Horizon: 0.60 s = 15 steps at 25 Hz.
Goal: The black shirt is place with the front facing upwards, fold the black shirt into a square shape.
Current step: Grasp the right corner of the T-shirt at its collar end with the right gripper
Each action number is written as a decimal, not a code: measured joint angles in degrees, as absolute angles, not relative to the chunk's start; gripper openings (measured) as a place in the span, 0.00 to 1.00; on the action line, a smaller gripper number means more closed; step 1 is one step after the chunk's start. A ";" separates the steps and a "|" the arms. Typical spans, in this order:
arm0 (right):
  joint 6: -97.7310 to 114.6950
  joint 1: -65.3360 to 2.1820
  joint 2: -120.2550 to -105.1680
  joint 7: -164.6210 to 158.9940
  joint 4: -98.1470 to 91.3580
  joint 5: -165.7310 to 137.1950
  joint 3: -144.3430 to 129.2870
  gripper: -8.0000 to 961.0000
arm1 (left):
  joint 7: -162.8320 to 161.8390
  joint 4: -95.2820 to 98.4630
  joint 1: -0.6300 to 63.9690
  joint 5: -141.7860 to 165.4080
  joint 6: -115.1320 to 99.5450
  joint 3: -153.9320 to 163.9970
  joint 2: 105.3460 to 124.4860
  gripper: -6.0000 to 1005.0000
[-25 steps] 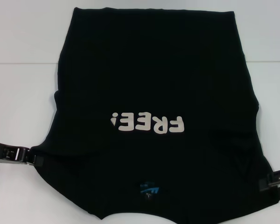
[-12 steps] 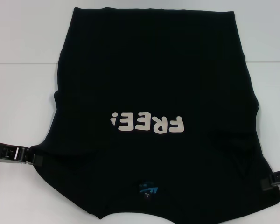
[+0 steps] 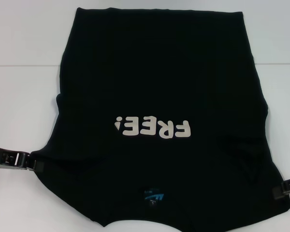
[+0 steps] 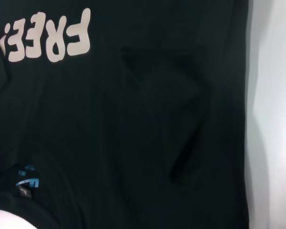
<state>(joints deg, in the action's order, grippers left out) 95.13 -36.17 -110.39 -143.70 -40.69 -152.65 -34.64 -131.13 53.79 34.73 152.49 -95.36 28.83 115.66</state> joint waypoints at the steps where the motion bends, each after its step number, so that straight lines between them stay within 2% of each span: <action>1: 95.09 -36.17 -110.39 -143.70 -40.65 -152.66 -34.66 0.92 | -131.13 53.79 34.72 152.49 -95.36 28.83 115.66 0.02; 15: 94.89 -36.47 -110.68 -143.61 -40.26 -152.67 -35.28 0.91 | -131.14 53.79 34.71 152.49 -95.36 28.83 115.66 0.02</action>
